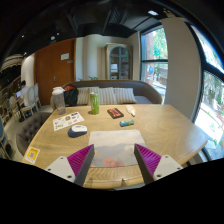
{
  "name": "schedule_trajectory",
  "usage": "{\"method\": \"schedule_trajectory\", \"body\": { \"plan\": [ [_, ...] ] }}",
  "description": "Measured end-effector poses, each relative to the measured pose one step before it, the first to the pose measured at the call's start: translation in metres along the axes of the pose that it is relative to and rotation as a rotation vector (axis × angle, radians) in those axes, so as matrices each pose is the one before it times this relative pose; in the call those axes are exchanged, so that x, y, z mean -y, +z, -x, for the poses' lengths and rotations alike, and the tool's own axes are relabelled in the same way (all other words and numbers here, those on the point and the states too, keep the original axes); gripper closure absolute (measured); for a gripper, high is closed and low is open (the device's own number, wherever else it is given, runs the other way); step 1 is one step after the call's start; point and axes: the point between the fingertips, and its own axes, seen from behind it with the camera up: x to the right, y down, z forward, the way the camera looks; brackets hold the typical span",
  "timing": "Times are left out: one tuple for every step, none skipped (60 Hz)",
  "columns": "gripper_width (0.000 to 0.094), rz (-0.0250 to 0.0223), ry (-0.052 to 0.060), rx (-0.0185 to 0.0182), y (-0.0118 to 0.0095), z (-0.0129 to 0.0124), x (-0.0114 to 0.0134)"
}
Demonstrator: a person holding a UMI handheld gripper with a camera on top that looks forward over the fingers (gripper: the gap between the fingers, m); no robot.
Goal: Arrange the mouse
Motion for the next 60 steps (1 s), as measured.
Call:
{"method": "schedule_trajectory", "body": {
  "plan": [
    [0.0109,0.00069,-0.0012,-0.00184,0.00012,-0.00038,-0.00019],
    [0.0108,0.00137,-0.0004,-0.00025,0.00544,-0.00085,0.00038],
    [0.0109,-0.00057,-0.0009,0.00001,0.00049,0.00062,0.00015],
    [0.0112,-0.00051,-0.0008,0.00139,0.00079,0.00096,0.00004],
    [0.0114,0.00003,-0.0014,0.00243,0.00107,0.00115,-0.00008],
    [0.0115,-0.00092,-0.0020,0.00210,-0.00414,0.00253,-0.00081],
    [0.0117,0.00231,-0.0014,0.00462,0.00622,0.00143,0.00001],
    [0.0116,0.00061,-0.0017,0.00419,0.00138,0.00239,-0.00036],
    [0.0116,0.00008,-0.0013,0.00460,0.00175,0.00292,-0.00030],
    [0.0117,-0.00075,-0.0008,0.00499,-0.00410,0.00176,-0.00008],
    [0.0117,0.00039,-0.0005,0.00534,0.00302,0.00328,-0.00034],
    [0.0117,0.00036,-0.0003,0.00546,0.00287,0.00366,-0.00047],
    [0.0116,0.00076,0.0005,0.00572,0.00274,0.00354,-0.00080],
    [0.0112,0.00082,0.0005,0.00610,0.00296,0.00410,-0.00080],
    [0.0109,0.00158,0.0004,0.00740,0.00356,0.00423,-0.00094],
    [0.0104,0.00306,-0.0001,0.00847,0.00359,0.00453,-0.00124],
    [0.0105,0.00380,0.0003,0.00787,0.00408,0.00456,-0.00153],
    [0.0106,0.00389,-0.0004,0.00912,0.00448,0.00502,-0.00206],
    [0.0105,0.00347,0.0000,0.00946,0.00442,0.00564,-0.00181],
    [0.0103,0.00356,-0.0002,0.00977,0.00457,0.00548,-0.00170],
    [0.0104,0.00366,-0.0006,0.01119,0.00503,0.00533,-0.00166],
    [0.0104,0.00347,-0.0014,0.01189,0.00622,0.00564,-0.00158],
    [0.0103,0.00342,-0.0018,0.01299,0.00607,0.00631,-0.00150],
    [0.0103,0.00313,-0.0019,0.01414,0.00666,0.00619,-0.00136],
    [0.0105,0.00402,-0.0021,0.01456,0.00724,0.00645,-0.00138],
    [0.0105,0.00481,-0.0010,0.01399,0.00708,0.00651,-0.00163],
    [0.0106,0.00594,0.0012,0.01254,0.00693,0.00629,-0.00164],
    [0.0104,0.00626,0.0021,0.01171,0.00731,0.00570,-0.00162],
    [0.0104,0.00696,0.0018,0.01159,0.00727,0.00606,-0.00129],
    [0.0103,0.00686,0.0010,0.01229,0.00713,0.00641,-0.00152],
    [0.0103,0.00587,-0.0006,0.01278,0.00699,0.00615,-0.00082],
    [0.0104,0.00400,-0.0016,0.01279,0.00735,0.00625,-0.00029],
    [0.0103,0.00289,-0.0024,0.01295,0.00718,0.00607,0.00025],
    [0.0105,0.00271,-0.0021,0.01175,0.00693,0.00523,0.00040],
    [0.0105,0.00243,-0.0004,0.00904,0.00695,0.00460,0.00046],
    [0.0105,0.00309,0.0007,0.00682,0.00660,0.00412,0.00032],
    [0.0106,0.00426,0.0012,0.00566,0.00630,0.00355,0.00025],
    [0.0106,0.00502,0.0013,0.00547,0.00637,0.00325,0.00018],
    [0.0104,0.00504,0.0015,0.00493,0.00592,0.00287,0.00016],
    [0.0105,0.00324,0.0022,0.00468,0.00616,0.00256,0.00076],
    [0.0105,0.00151,0.0027,0.00464,0.00610,0.00246,0.00128],
    [0.0105,0.00107,0.0035,0.00338,0.00581,0.00214,0.00129],
    [0.0107,0.00093,0.0058,0.00135,0.00546,0.00139,0.00126],
    [0.0105,0.00056,0.0075,-0.00025,0.00525,0.00076,0.00144],
    [0.0104,0.00075,0.0088,-0.00090,0.00497,0.00080,0.00123],
    [0.0107,0.00200,0.0092,-0.00045,0.00448,0.00088,0.00122],
    [0.0108,0.00254,0.0093,-0.00017,0.00419,0.00105,0.00088],
    [0.0105,0.00210,0.0094,0.00010,0.00395,0.00096,0.00139],
    [0.0105,0.00173,0.0086,0.00022,0.00399,0.00096,0.00108],
    [0.0105,0.00093,0.0080,0.00016,0.00370,0.00062,0.00135],
    [0.0105,0.00050,0.0065,-0.00014,0.00366,0.00051,0.00121],
    [0.0104,0.00065,0.0058,-0.00066,0.00302,0.00123,0.00112],
    [0.0105,0.00076,0.0049,-0.00087,0.00251,0.00130,0.00050],
    [0.0104,0.00145,0.0046,-0.00130,0.00205,0.00120,0.00035],
    [0.0104,0.00216,0.0038,-0.00232,0.00174,0.00069,-0.00010],
    [0.0104,0.00312,0.0043,-0.00472,0.00207,-0.00051,-0.00051],
    [0.0106,0.00446,0.0047,-0.00781,0.00200,-0.00097,-0.00050],
    [0.0105,0.00380,0.0039,-0.01062,0.00217,-0.00457,0.00074],
    [0.0112,-0.00968,-0.0014,-0.00705,0.00130,-0.00111,0.00367],
    [0.0114,-0.00378,-0.0032,-0.00557,0.00145,-0.00109,0.00193]
  ]
}}
